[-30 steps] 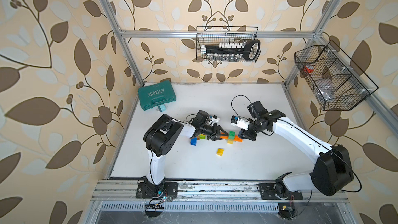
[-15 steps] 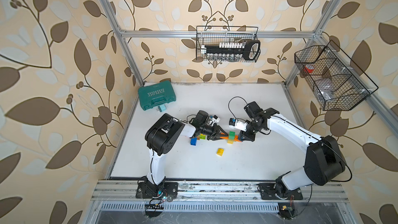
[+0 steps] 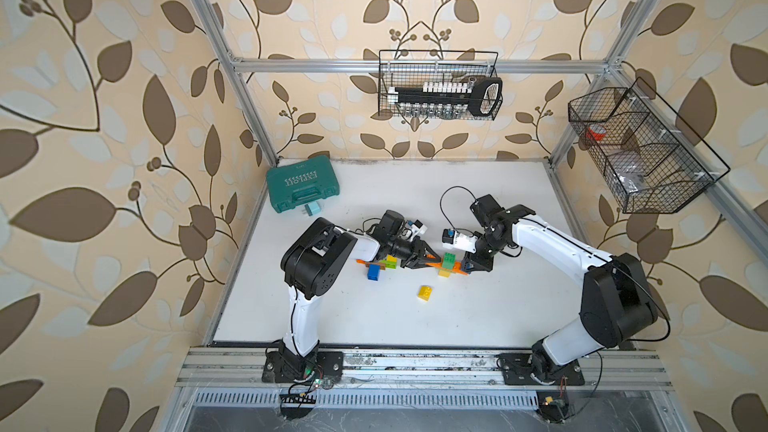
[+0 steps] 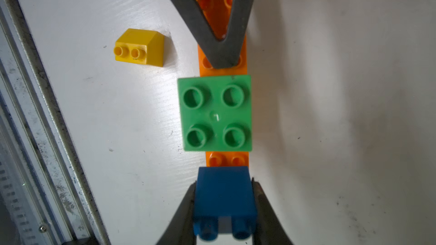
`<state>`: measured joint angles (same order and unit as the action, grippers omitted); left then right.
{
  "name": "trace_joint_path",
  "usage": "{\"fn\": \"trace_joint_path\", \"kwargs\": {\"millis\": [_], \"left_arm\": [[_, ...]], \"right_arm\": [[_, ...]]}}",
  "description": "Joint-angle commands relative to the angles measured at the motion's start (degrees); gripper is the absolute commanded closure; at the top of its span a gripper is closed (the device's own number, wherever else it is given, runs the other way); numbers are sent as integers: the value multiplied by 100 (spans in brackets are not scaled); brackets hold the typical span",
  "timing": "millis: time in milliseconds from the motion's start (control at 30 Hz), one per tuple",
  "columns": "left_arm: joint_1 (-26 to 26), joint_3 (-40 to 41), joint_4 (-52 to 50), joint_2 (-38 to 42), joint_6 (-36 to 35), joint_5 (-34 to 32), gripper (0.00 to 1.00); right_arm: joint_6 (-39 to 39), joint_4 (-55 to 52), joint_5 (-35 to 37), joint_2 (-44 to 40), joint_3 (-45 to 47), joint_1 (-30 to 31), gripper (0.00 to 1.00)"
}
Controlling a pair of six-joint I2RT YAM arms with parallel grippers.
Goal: Assemble a fork with lego
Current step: Assemble the lego brick with the lego brick.
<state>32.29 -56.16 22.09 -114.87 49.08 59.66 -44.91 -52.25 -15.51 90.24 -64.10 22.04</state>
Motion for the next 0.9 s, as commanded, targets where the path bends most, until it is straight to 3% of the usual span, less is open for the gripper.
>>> {"fn": "trace_joint_path", "kwargs": {"millis": [0,867], "left_arm": [[33,-145,-305,-173,-227,-86,69],[-64,-69,-205,-439,-267,-95,71]], "right_arm": [[-80,-157,-180,100,-129,-12,100],[388,-571,-14,932,-572,90,100]]}}
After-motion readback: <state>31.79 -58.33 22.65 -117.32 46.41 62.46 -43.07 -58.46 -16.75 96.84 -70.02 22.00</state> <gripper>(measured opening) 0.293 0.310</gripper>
